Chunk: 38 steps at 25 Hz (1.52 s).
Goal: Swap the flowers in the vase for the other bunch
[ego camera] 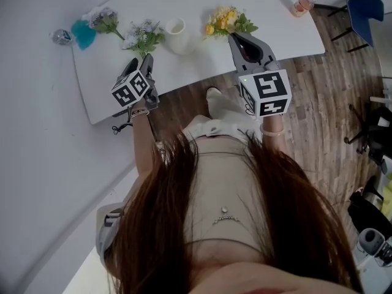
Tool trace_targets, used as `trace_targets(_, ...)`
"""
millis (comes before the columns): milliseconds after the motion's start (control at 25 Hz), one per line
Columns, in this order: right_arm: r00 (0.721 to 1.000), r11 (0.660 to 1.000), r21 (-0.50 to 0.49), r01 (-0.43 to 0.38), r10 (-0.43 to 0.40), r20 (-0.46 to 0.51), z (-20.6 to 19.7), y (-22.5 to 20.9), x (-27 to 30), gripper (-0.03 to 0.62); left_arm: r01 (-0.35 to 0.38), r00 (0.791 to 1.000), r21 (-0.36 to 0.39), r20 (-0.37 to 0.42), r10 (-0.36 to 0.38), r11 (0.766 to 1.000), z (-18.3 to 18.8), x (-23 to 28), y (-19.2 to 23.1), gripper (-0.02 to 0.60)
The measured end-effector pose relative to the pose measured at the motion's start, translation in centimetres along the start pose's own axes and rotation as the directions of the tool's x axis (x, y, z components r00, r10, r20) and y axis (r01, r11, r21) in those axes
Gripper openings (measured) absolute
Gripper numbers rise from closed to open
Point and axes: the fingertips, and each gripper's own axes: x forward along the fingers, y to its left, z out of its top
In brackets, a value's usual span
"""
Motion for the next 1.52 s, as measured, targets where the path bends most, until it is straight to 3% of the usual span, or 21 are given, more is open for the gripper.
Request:
trace_targets(160, 1.000, 1.000, 0.028, 0.005, -0.005, 0.016, 0.2, 1.0, -1.4, 0.028, 0.006, 0.999, 0.041, 0.046, -0.008, 0.999, 0.4, -2.5, -1.2, 0.173)
trace_targets(840, 0.999, 0.998, 0.058, 0.023, -0.025, 0.034, 0.2, 6.3, -6.0, 0.027, 0.066, 0.976, 0.180, 0.191, -0.101, 0.981, 1.7, -11.7, -4.5, 0.150)
trace_targets(1200, 0.998, 0.998, 0.038, 0.057, -0.058, 0.028, 0.1, 8.1, -8.2, 0.028, 0.061, 0.959, 0.223, 0.257, -0.119, 0.973, 2.1, -16.4, -5.9, 0.061)
trace_targets(1520, 0.998, 0.998, 0.017, 0.053, -0.053, 0.020, -0.1, 10.1, -9.5, 0.028, 0.056, 0.947, 0.228, 0.297, -0.124, 0.972, 2.2, -19.3, -6.2, 0.034)
